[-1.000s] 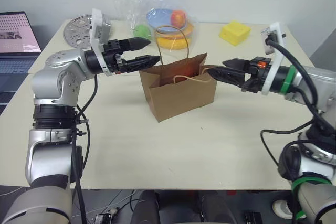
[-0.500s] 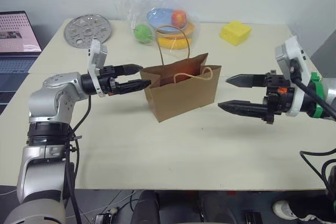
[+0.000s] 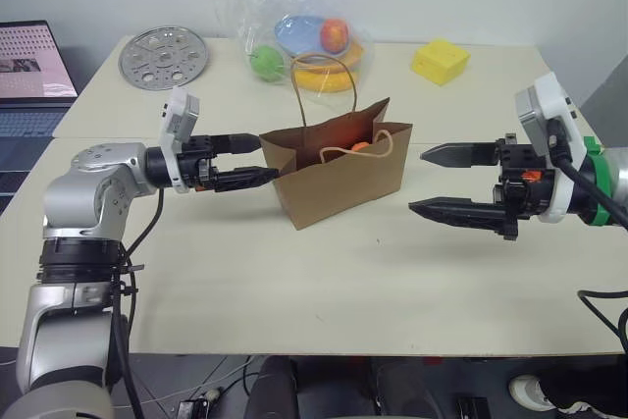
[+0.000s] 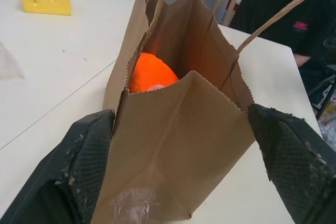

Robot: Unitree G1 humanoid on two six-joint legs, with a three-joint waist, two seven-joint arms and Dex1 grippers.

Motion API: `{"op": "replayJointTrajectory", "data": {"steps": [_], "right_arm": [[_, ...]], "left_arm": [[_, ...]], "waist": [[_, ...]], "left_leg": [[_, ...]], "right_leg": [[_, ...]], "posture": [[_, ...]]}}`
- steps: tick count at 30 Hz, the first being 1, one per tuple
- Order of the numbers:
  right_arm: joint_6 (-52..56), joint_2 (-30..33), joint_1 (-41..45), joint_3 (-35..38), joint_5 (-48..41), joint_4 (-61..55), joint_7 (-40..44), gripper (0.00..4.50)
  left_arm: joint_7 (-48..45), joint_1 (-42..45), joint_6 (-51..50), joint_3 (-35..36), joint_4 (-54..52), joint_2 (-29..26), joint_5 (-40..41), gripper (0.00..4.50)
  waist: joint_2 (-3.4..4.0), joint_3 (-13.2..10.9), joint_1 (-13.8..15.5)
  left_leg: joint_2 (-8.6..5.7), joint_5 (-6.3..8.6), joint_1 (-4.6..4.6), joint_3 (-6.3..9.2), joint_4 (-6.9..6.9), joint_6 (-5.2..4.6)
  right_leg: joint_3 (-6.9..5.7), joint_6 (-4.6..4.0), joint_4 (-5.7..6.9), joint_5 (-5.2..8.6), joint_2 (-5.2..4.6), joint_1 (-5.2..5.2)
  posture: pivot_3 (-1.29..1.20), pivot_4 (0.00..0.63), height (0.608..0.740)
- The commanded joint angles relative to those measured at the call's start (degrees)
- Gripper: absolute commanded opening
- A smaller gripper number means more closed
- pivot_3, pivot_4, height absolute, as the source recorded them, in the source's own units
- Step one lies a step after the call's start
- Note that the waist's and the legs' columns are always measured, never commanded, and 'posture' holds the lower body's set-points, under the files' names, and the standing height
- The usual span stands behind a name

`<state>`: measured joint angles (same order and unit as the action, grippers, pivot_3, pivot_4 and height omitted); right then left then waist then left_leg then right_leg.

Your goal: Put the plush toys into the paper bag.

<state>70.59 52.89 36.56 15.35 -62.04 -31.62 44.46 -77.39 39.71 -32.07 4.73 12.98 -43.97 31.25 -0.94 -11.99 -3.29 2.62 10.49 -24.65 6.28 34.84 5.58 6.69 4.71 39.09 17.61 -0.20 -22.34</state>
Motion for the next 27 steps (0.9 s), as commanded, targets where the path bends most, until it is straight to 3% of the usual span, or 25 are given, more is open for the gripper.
{"op": "replayJointTrajectory", "data": {"steps": [1,13,27], "right_arm": [[-2.1,1.0,0.1,0.1,-0.7,0.3,0.9,4.50],[-4.0,1.8,-1.7,-1.0,-0.8,0.9,1.7,4.50],[-5.9,2.8,-3.7,-1.2,-0.7,0.3,2.4,4.50]], "left_arm": [[-0.8,-1.2,1.1,0.5,-2.9,-1.5,-0.2,4.32],[4.1,2.8,-6.4,6.5,1.5,1.5,6.7,4.32],[4.4,-6.4,-2.7,6.8,-7.4,-2.6,4.4,4.32]], "waist": [[0.00,0.0,0.0],[0.00,0.0,0.0],[0.00,0.0,0.0]], "left_leg": [[0.00,0.00,0.00,0.00,0.00,0.00],[0.00,0.00,0.00,0.00,0.03,0.00],[0.01,0.00,0.00,0.01,0.03,0.00]], "right_leg": [[0.01,0.00,0.00,0.00,0.00,0.00],[-0.01,0.00,0.00,0.00,0.00,0.01],[-0.01,0.00,0.00,0.00,0.00,0.01]], "posture": [[0.00,0.150,0.740],[0.00,0.150,0.740],[0.00,0.150,0.740]]}}
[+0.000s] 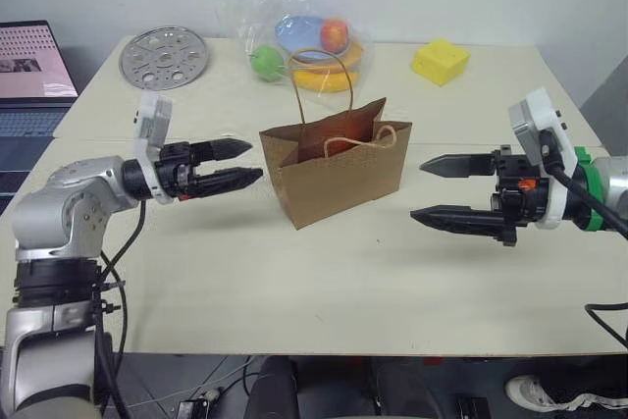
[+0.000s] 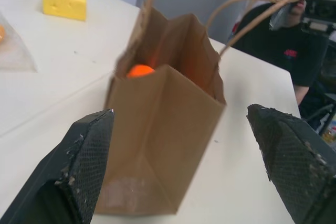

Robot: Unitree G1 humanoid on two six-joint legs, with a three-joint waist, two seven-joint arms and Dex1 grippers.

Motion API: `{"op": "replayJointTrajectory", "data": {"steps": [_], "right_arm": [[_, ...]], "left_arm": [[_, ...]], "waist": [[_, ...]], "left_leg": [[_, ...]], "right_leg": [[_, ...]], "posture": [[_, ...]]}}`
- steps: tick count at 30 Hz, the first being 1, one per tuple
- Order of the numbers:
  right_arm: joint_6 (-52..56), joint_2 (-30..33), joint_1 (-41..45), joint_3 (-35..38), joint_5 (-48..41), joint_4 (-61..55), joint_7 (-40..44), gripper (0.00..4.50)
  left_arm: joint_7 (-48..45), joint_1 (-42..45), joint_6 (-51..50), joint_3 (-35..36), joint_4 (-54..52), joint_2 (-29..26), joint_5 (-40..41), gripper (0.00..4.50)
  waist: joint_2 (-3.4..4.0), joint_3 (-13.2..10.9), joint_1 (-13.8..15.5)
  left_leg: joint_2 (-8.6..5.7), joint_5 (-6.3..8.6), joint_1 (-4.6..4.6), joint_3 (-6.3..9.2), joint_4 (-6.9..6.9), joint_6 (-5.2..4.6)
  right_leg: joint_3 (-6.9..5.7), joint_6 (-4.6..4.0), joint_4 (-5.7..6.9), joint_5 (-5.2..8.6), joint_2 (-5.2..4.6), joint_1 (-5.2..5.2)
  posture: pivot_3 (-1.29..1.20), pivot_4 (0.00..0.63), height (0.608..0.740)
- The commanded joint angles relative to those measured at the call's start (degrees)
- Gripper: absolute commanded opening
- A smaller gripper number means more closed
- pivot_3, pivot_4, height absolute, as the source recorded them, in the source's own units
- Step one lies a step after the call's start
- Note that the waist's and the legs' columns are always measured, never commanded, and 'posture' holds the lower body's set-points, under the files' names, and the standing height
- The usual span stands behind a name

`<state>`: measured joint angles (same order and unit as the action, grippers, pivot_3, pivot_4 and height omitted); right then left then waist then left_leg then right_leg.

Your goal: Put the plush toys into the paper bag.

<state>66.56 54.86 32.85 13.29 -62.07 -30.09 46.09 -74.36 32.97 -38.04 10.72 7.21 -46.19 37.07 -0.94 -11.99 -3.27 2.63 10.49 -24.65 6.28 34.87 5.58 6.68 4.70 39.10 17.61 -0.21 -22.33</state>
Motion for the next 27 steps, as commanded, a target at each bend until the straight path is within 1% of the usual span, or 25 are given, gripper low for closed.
{"op": "replayJointTrajectory", "data": {"steps": [1,4,9,17,21,27], "right_arm": [[-2.1,0.9,-0.1,0.7,-0.5,-1.4,0.9,4.50],[-3.0,0.8,-0.5,-0.3,-0.3,-2.3,1.1,4.50],[-3.8,0.9,-0.7,-0.6,-1.1,-3.0,1.1,4.50],[-4.4,1.6,-2.2,0.5,-2.5,-4.7,1.1,4.50],[-4.3,2.3,-2.6,1.0,-3.5,-4.9,0.2,4.50],[-4.4,2.9,-3.0,1.3,-4.3,-4.6,-0.2,4.50]], "left_arm": [[2.5,0.6,4.4,0.8,-1.1,0.4,-2.0,4.32],[3.4,2.2,5.9,-0.5,1.5,2.8,-2.7,4.32],[2.1,5.2,7.9,-3.2,5.6,4.7,-4.4,4.32],[-0.8,8.8,9.2,-5.4,10.6,5.4,-5.9,4.32],[-3.4,7.4,7.5,-6.1,8.1,4.4,-4.9,4.32],[-3.4,6.1,6.9,-5.0,6.5,4.0,-4.6,4.32]], "waist": [[0.00,0.0,0.0],[-0.01,0.0,0.2],[-0.01,0.0,0.2],[-0.01,0.0,0.2],[-0.01,0.0,0.1],[-0.01,0.0,0.1]], "left_leg": [[-0.01,0.00,0.00,-0.01,0.01,0.00],[-0.01,0.00,0.00,-0.01,0.05,0.00],[-0.01,0.00,0.00,-0.02,0.07,0.00],[-0.01,0.00,0.00,0.01,0.05,0.00],[-0.01,0.00,0.00,0.00,0.05,0.00],[-0.01,0.00,0.00,0.01,0.05,0.00]], "right_leg": [[0.00,0.00,0.00,0.00,-0.01,0.01],[0.01,0.00,-0.02,0.00,-0.01,0.03],[0.01,0.00,-0.01,0.00,0.00,0.03],[-0.01,0.00,-0.01,0.00,0.02,0.03],[0.00,0.00,0.00,0.00,0.01,0.03],[0.00,0.00,0.00,0.00,0.01,0.03]], "posture": [[0.00,0.150,0.740],[0.00,0.150,0.740],[0.00,0.150,0.740],[0.00,0.150,0.740],[0.00,0.150,0.740],[0.00,0.150,0.740]]}}
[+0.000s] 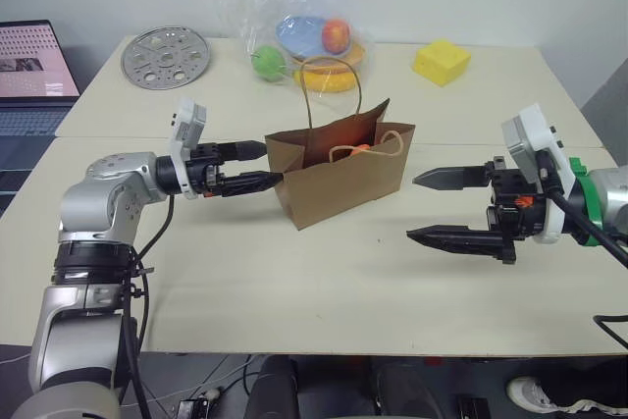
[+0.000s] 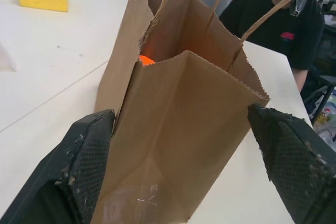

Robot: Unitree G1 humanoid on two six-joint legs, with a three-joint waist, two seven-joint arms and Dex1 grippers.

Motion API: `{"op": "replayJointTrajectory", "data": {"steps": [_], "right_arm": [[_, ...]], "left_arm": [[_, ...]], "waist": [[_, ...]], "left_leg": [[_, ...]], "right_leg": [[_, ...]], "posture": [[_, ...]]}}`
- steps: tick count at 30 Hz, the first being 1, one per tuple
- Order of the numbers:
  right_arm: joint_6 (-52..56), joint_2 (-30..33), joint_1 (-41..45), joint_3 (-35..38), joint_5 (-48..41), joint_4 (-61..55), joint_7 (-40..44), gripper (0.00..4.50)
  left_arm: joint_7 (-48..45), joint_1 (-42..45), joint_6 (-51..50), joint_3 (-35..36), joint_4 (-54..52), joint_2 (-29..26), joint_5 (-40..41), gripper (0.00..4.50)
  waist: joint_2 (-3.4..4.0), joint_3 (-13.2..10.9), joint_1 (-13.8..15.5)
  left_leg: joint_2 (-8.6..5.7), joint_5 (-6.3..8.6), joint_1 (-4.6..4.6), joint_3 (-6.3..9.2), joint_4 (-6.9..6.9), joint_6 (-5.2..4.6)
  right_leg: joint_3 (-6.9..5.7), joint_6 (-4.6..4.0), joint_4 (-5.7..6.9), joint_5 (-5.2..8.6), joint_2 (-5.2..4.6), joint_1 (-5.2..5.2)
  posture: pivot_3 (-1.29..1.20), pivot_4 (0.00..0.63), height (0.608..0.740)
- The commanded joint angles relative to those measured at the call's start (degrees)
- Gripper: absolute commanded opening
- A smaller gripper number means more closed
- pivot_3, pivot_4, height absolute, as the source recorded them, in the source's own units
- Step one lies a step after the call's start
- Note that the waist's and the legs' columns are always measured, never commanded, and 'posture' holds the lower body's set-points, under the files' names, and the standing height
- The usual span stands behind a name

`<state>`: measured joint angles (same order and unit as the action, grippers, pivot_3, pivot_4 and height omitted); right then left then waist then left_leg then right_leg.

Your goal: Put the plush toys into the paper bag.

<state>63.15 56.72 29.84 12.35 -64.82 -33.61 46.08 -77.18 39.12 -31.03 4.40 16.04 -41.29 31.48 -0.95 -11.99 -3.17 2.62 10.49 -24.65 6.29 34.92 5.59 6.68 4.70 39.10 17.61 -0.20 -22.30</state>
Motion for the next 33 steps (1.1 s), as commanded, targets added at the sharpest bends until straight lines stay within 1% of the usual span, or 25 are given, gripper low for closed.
{"op": "replayJointTrajectory", "data": {"steps": [1,8,12,16,18,20,24,28,31,33], "right_arm": [[-1.0,1.0,0.2,2.1,-1.6,-1.0,-0.3,4.50],[-1.3,1.1,0.7,1.3,-1.4,-0.4,0.0,4.50],[-1.6,1.0,0.7,1.0,-1.1,-0.4,0.1,4.50],[-2.1,0.7,0.8,0.6,-0.6,-0.6,-0.1,4.50],[-2.5,0.6,0.4,0.5,-0.2,-1.0,-0.3,4.50],[-2.9,0.6,0.1,0.4,0.1,-1.2,-0.4,4.50],[-4.0,0.3,-1.1,0.3,1.4,-2.3,-1.0,4.50],[-5.5,-0.2,-1.5,-0.3,2.7,-3.1,-1.9,4.50],[-6.9,-0.8,-1.7,-0.9,4.3,-3.8,-2.3,4.50],[-7.5,-0.9,-1.9,-1.2,4.7,-4.0,-2.3,4.50]], "left_arm": [[-0.6,-0.4,-0.2,1.3,-2.9,-1.0,1.1,4.32],[-1.8,-2.0,-0.7,1.9,-4.6,-2.0,1.7,4.32],[-0.7,-2.5,0.1,1.8,-5.6,-0.9,1.3,4.32],[3.5,-4.1,1.0,0.5,-9.7,2.7,0.5,4.32],[6.5,-4.5,1.2,0.7,-10.2,5.0,0.3,4.32],[8.0,-4.8,1.4,0.8,-10.6,6.2,0.2,4.32],[14.8,-5.8,3.0,0.1,-12.1,10.8,-1.6,4.32],[17.2,-6.2,5.1,0.0,-11.7,12.3,-2.9,4.32],[17.7,-6.7,8.4,-0.8,-11.2,12.5,-4.9,3.73],[17.0,-7.0,8.1,-1.1,-11.4,12.4,-4.5,3.12]], "waist": [[0.00,0.0,0.0],[0.00,0.0,0.0],[0.00,0.0,0.0],[-0.01,0.0,0.3],[-0.01,0.0,0.3],[-0.01,0.0,0.3],[-0.01,0.0,0.3],[-0.02,0.0,0.4],[-0.01,0.0,0.3],[-0.02,0.0,0.4]], "left_leg": [[0.00,0.00,0.00,0.00,0.00,0.00],[0.00,0.00,0.00,0.00,0.01,0.00],[0.00,0.00,0.00,0.00,0.01,0.00],[-0.01,0.00,0.00,0.00,0.02,0.00],[-0.01,0.00,0.00,0.00,0.03,0.00],[0.00,0.00,0.00,0.00,0.04,0.00],[-0.01,0.00,0.00,0.00,0.05,0.00],[-0.02,0.00,0.00,0.00,0.07,0.00],[-0.01,0.00,0.02,0.00,0.07,0.00],[-0.02,0.00,0.02,0.00,0.06,0.00]], "right_leg": [[0.00,0.00,0.00,0.00,0.00,0.00],[0.00,0.00,0.00,0.00,0.00,0.00],[0.00,0.00,0.01,0.00,0.00,0.00],[0.00,0.00,0.00,0.00,-0.02,0.02],[0.00,0.00,-0.01,0.00,-0.02,0.02],[0.00,0.00,0.01,0.00,-0.01,0.02],[0.00,0.00,0.00,0.00,-0.01,0.03],[0.01,0.00,0.02,-0.01,-0.01,0.04],[0.01,0.00,0.02,-0.01,-0.01,0.04],[0.01,0.00,0.02,-0.01,-0.01,0.04]], "posture": [[0.00,0.150,0.740],[0.00,0.150,0.740],[0.00,0.150,0.740],[0.00,0.150,0.740],[0.00,0.150,0.740],[0.00,0.150,0.740],[0.00,0.150,0.740],[0.00,0.150,0.740],[0.00,0.150,0.740],[0.00,0.150,0.740]]}}
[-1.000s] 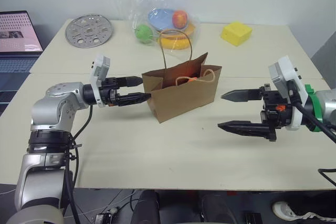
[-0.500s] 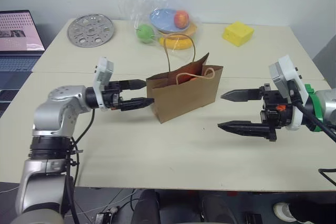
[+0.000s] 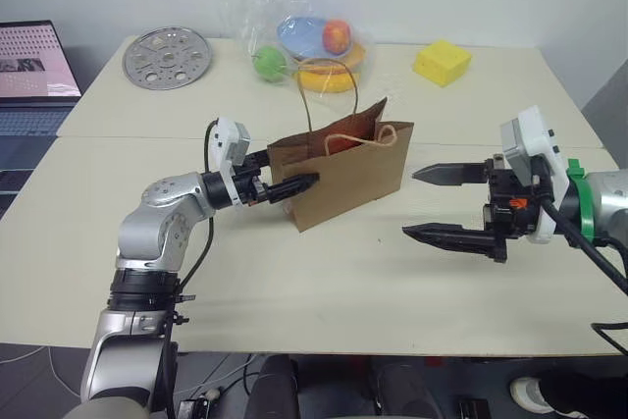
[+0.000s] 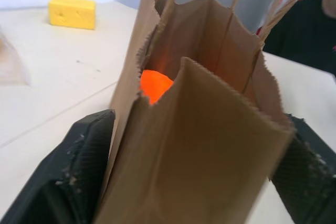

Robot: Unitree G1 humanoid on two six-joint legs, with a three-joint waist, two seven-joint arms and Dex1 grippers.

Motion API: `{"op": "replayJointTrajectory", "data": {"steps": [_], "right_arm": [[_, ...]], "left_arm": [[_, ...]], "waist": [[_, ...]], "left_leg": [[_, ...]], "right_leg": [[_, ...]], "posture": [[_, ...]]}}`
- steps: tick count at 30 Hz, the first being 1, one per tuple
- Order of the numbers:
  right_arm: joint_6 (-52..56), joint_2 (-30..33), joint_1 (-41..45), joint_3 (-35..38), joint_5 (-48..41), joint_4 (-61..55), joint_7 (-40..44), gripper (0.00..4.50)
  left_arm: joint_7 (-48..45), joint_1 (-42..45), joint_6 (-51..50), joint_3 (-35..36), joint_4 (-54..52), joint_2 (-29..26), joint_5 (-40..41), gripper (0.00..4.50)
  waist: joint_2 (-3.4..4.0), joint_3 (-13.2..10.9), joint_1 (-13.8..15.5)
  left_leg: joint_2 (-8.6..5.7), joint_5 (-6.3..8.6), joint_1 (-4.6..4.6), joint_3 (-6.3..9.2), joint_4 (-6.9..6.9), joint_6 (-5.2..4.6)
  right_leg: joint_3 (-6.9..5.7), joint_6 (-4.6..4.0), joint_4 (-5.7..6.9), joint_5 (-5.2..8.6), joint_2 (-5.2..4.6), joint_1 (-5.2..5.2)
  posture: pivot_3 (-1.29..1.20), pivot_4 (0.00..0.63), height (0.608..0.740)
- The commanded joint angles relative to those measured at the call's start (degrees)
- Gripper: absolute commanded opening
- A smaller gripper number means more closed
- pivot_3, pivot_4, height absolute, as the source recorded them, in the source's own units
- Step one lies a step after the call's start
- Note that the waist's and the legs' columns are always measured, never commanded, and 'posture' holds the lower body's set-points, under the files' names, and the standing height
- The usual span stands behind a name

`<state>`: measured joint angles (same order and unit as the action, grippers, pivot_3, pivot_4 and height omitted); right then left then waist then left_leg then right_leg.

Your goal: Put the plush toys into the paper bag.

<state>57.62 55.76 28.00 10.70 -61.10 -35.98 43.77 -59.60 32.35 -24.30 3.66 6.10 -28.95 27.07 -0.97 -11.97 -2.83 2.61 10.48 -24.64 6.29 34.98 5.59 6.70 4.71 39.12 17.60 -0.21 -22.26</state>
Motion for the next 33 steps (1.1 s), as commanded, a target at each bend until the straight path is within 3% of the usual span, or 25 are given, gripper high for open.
{"op": "replayJointTrajectory", "data": {"steps": [1,8,10,15,22,27,32,33], "right_arm": [[-2.4,-0.1,-0.2,0.2,1.4,-1.7,-0.2,4.50],[-5.3,-1.2,-1.1,-0.9,4.7,-2.3,-0.9,4.50],[-6.7,-1.4,-1.7,-1.0,6.4,-2.6,-1.0,4.50],[-9.6,-0.7,-6.0,2.7,9.9,-4.5,-2.0,4.50],[-5.5,4.8,-16.9,18.6,6.0,-5.8,0.4,4.50],[-2.7,5.5,-24.1,27.7,4.4,-8.4,-0.3,4.50],[-2.8,5.0,-27.0,28.8,3.9,-10.5,-1.9,4.50],[-2.9,5.2,-27.2,28.6,3.9,-10.5,-2.0,4.50]], "left_arm": [[-0.6,-0.4,1.6,-0.6,-1.4,0.1,-0.2,2.78],[2.9,1.9,6.3,-1.2,3.3,1.4,-3.9,0.49],[3.1,2.7,7.4,-1.2,4.6,1.9,-4.4,0.02],[-3.2,6.1,6.3,-1.0,7.1,1.0,-1.6,0.02],[-20.6,11.2,2.9,-6.2,9.0,-3.6,-0.2,0.02],[-23.0,14.6,11.2,-10.1,17.7,-1.1,-5.8,0.02],[-21.6,16.1,14.2,-10.3,22.7,1.4,-8.2,0.02],[-22.7,15.7,13.1,-10.2,22.0,0.8,-7.7,0.23]], "waist": [[0.00,0.0,0.0],[0.00,0.0,0.1],[-0.01,0.0,0.1],[-0.01,0.0,0.1],[0.01,0.0,0.5],[0.00,0.0,1.0],[-0.02,0.0,0.9],[-0.02,0.0,0.9]], "left_leg": [[-0.01,0.00,0.00,0.00,0.00,0.00],[-0.01,0.00,0.00,0.01,0.01,0.00],[-0.02,0.00,0.00,0.01,0.03,0.00],[-0.02,0.00,0.00,0.04,0.03,0.00],[-0.04,0.00,-0.02,0.06,0.01,0.00],[-0.04,0.00,0.02,0.05,0.07,0.00],[-0.04,-0.01,0.02,0.04,0.13,-0.01],[-0.04,-0.01,0.02,0.03,0.13,-0.01]], "right_leg": [[0.00,0.00,0.00,0.00,0.00,0.00],[0.00,0.00,0.00,0.00,0.00,0.01],[0.00,0.00,0.00,0.00,0.00,0.02],[-0.02,0.01,0.01,-0.01,0.01,0.02],[-0.05,0.01,0.00,-0.01,0.01,0.04],[-0.04,0.01,-0.01,-0.01,0.01,0.11],[-0.01,0.02,-0.01,0.00,0.02,0.13],[0.00,0.02,-0.01,0.00,0.02,0.14]], "posture": [[0.00,0.150,0.740],[0.00,0.150,0.740],[0.00,0.150,0.740],[0.00,0.150,0.740],[0.00,0.150,0.740],[0.00,0.150,0.740],[0.00,0.150,0.740],[0.00,0.150,0.740]]}}
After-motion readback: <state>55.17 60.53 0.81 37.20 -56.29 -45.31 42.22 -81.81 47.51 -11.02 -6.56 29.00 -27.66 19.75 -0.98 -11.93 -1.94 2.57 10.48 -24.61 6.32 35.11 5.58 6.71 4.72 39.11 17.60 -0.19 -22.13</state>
